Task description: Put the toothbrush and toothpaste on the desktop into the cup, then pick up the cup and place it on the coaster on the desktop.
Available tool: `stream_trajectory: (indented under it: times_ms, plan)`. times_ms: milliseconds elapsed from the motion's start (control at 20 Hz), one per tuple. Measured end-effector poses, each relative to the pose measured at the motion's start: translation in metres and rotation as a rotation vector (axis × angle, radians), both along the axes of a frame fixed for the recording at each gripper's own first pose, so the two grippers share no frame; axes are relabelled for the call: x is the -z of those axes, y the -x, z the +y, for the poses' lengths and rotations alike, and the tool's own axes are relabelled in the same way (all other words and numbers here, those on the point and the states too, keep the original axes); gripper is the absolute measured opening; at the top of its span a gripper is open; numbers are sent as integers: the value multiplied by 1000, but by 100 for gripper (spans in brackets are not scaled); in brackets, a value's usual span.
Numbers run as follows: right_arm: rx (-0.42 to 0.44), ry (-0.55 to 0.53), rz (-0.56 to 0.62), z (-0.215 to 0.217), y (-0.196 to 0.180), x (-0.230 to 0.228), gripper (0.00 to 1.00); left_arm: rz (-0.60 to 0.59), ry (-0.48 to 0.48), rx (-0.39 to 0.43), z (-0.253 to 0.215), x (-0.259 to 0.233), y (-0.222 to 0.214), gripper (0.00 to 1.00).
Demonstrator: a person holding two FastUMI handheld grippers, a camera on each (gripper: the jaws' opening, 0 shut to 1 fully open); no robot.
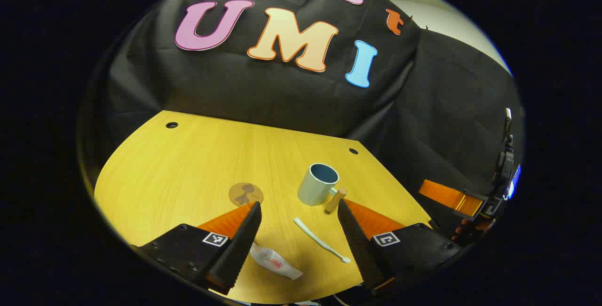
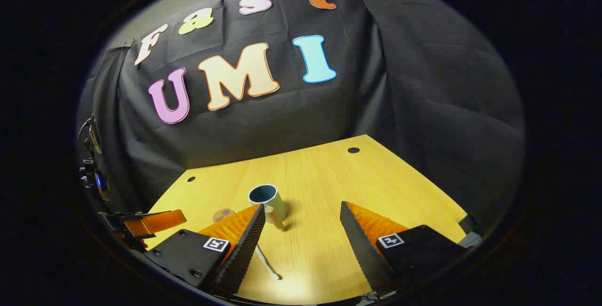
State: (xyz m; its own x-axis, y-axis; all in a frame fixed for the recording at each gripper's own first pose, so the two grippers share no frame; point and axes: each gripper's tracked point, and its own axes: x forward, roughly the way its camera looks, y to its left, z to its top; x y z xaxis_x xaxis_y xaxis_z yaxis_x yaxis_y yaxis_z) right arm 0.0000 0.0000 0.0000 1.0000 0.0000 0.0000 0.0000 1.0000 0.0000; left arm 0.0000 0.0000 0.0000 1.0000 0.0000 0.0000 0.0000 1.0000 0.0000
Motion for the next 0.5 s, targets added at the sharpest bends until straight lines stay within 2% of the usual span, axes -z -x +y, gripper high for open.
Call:
stream_trajectory:
  times_ms: [100,150,200,300,350,400,500]
  plan:
    - [2,-9,-4,-2,0,0,99,-2,-13,-10,7,0,1,94]
    - [2,-13,-1,-3,0,1,95,0,-19,-22,11,1,2,95]
    - [2,-12,0,-4,0,2,99,-1,-19,-29,13,0,2,95]
    - [4,-5,6,-6,-1,4,99,-2,-6,-36,15,1,2,95]
    - [3,-4,11,-5,-1,5,95,0,3,-41,17,2,2,95]
    - [2,-5,12,-5,-1,5,99,3,11,-42,17,3,2,94]
    - [-3,-6,19,-2,-2,6,99,6,18,-50,20,4,2,95]
